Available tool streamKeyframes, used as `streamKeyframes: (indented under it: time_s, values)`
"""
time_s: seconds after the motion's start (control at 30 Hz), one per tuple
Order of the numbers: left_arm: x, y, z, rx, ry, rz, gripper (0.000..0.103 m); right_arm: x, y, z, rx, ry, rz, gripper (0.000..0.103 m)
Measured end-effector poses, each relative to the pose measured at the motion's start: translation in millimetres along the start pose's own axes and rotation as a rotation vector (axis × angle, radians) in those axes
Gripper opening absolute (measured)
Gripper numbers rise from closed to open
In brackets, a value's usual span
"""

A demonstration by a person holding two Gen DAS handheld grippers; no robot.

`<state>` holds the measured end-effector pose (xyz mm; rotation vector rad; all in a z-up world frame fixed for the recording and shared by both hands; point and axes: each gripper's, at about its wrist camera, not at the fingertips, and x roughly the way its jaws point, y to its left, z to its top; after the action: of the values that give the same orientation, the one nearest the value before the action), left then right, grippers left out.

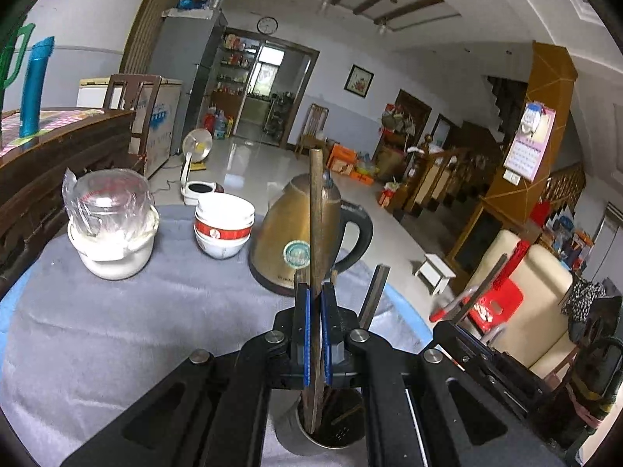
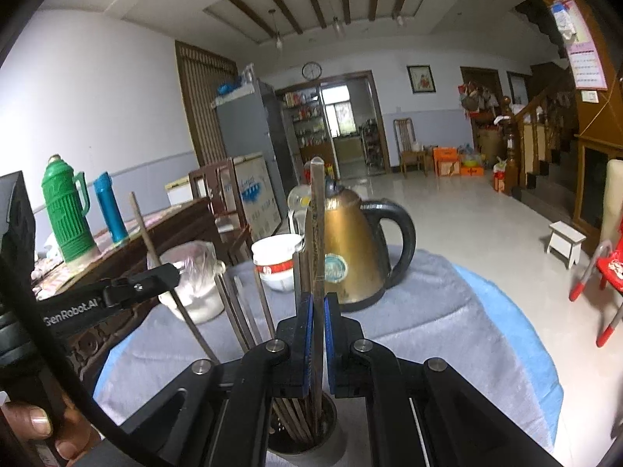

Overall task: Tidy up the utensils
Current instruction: 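Lower both chopsticks into the grey cup and open both grippers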

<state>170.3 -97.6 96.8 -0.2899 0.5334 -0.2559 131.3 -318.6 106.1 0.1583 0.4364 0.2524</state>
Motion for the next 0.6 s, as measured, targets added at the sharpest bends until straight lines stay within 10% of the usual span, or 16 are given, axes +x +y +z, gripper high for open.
streamKeyframes:
  time_s: [0.6]
  values:
    - [31,-5,-19,0.041,0.129,0.005,0.005,49,-9,-16,0.038,0.235,0.051,0.006]
